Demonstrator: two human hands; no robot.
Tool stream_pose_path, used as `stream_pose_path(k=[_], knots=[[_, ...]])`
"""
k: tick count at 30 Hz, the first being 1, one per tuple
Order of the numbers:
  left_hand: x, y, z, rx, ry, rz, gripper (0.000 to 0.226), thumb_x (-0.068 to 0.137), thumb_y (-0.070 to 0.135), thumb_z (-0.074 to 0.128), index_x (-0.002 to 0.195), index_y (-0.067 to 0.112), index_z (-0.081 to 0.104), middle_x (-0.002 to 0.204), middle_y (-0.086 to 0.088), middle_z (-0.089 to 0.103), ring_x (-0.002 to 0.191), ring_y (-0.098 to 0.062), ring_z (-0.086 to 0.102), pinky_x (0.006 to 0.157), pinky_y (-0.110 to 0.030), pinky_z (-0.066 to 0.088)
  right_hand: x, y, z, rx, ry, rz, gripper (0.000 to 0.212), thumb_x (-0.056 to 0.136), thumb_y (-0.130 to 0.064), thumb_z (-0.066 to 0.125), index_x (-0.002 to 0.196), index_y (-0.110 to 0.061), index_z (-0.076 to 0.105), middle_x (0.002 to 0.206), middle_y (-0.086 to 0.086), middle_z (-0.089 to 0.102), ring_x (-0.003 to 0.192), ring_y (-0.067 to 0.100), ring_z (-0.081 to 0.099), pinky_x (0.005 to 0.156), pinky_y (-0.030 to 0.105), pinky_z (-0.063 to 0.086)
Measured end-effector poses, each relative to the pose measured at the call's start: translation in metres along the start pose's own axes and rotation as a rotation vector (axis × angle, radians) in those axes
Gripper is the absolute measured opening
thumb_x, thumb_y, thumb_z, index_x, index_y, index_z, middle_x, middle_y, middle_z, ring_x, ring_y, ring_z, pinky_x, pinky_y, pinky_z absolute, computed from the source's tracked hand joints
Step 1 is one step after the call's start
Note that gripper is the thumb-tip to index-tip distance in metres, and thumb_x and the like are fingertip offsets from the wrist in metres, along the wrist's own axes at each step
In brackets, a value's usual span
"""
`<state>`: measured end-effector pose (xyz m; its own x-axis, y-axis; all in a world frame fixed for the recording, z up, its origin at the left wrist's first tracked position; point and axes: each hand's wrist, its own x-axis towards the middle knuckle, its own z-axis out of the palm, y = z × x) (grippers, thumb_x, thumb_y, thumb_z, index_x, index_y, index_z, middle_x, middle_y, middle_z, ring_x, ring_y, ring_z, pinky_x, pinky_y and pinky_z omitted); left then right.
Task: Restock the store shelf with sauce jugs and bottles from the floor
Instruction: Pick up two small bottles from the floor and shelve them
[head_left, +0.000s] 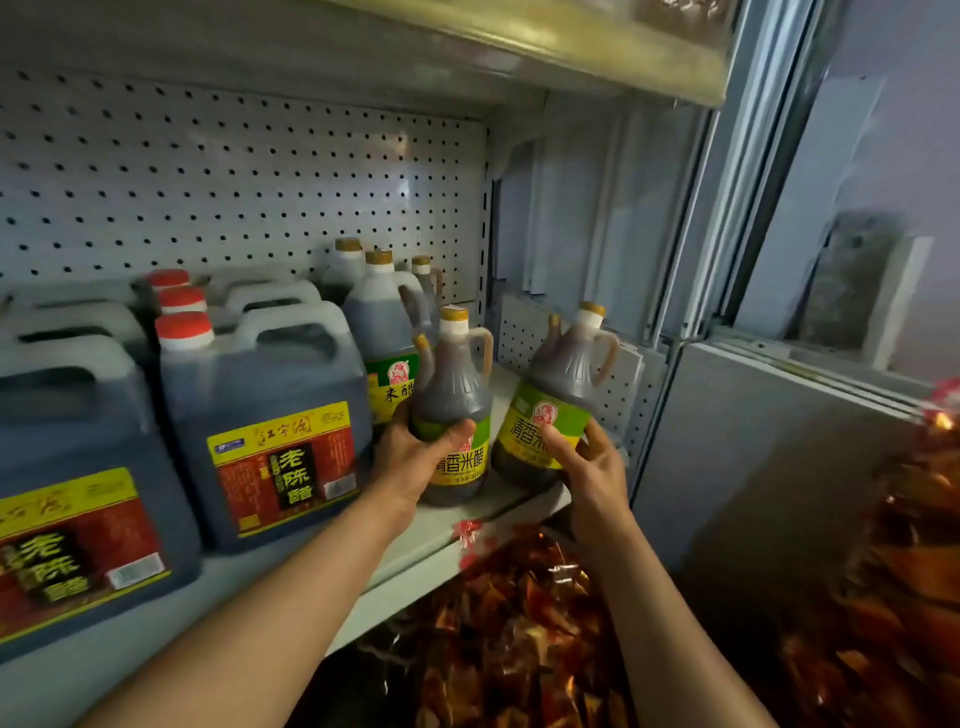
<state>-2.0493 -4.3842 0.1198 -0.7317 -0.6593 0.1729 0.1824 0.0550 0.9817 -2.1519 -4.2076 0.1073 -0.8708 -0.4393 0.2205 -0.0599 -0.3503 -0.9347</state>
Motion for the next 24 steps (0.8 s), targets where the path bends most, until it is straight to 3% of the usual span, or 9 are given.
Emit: stream_pose_path(k=[3, 6, 9, 11, 14, 20, 24], knots=[[0.013, -0.01, -0.002, 0.018, -0.001, 0.029, 0.104, 0.037, 0.07, 0.089, 0.13, 0.04, 0.053, 0.121, 0.007, 0.069, 0.116, -0.019, 0.064, 0.099, -0.047, 0.052, 0.027, 0.006, -0.002, -0.037, -0.05, -0.029, 0.044, 0.089, -0.01, 0.072, 0.13, -0.01, 0.059, 0.116, 0.009, 0.074, 0.107, 0.024, 0.072, 0.084, 0.032, 0.059], [0.02, -0.018, -0.002, -0.016, -0.021, 0.052, 0.088, 0.045, 0.06, 0.09, 0.124, 0.045, 0.053, 0.121, 0.011, 0.068, 0.119, -0.016, 0.061, 0.093, -0.035, 0.052, 0.049, 0.016, -0.004, -0.079, -0.121, -0.031, 0.043, 0.091, -0.009, 0.07, 0.132, -0.009, 0.058, 0.117, 0.009, 0.073, 0.11, 0.025, 0.071, 0.089, 0.035, 0.059], [0.022, -0.026, -0.002, -0.05, -0.003, 0.085, 0.103, 0.035, 0.074, 0.087, 0.128, 0.047, 0.051, 0.126, 0.012, 0.066, 0.115, -0.007, 0.063, 0.091, -0.029, 0.052, 0.07, 0.023, -0.003, -0.115, -0.181, -0.007, 0.05, 0.089, -0.009, 0.073, 0.136, -0.013, 0.056, 0.119, 0.005, 0.072, 0.112, 0.024, 0.069, 0.088, 0.032, 0.058], [0.023, -0.028, -0.002, -0.054, -0.005, 0.103, 0.102, 0.034, 0.077, 0.084, 0.127, 0.05, 0.051, 0.124, 0.017, 0.066, 0.112, -0.001, 0.063, 0.089, -0.025, 0.052, 0.086, 0.026, 0.002, -0.175, -0.221, -0.014, 0.055, 0.085, -0.013, 0.078, 0.136, -0.019, 0.058, 0.12, 0.001, 0.072, 0.115, 0.025, 0.067, 0.093, 0.037, 0.057], [0.025, -0.029, -0.002, -0.058, -0.017, 0.108, 0.099, 0.037, 0.077, 0.084, 0.126, 0.052, 0.05, 0.122, 0.021, 0.067, 0.113, -0.001, 0.063, 0.091, -0.026, 0.051, 0.11, 0.033, 0.008, -0.231, -0.302, -0.009, 0.054, 0.087, -0.014, 0.078, 0.136, -0.019, 0.058, 0.126, 0.006, 0.069, 0.12, 0.027, 0.064, 0.102, 0.043, 0.054], [0.026, -0.031, -0.002, -0.049, 0.004, 0.125, 0.102, 0.037, 0.075, 0.086, 0.129, 0.048, 0.052, 0.128, 0.011, 0.066, 0.118, -0.01, 0.062, 0.097, -0.035, 0.05, 0.148, 0.05, 0.024, -0.243, -0.357, 0.071, 0.066, 0.088, -0.013, 0.075, 0.145, -0.008, 0.043, 0.136, 0.013, 0.061, 0.124, 0.027, 0.061, 0.095, 0.033, 0.056], [0.027, -0.032, -0.003, -0.026, -0.006, 0.13, 0.108, 0.039, 0.075, 0.086, 0.135, 0.046, 0.048, 0.13, 0.01, 0.065, 0.119, -0.009, 0.062, 0.096, -0.033, 0.051, 0.164, 0.051, 0.038, -0.302, -0.39, 0.09, 0.063, 0.089, -0.018, 0.075, 0.142, -0.009, 0.043, 0.134, 0.013, 0.061, 0.123, 0.027, 0.061, 0.104, 0.042, 0.052]])
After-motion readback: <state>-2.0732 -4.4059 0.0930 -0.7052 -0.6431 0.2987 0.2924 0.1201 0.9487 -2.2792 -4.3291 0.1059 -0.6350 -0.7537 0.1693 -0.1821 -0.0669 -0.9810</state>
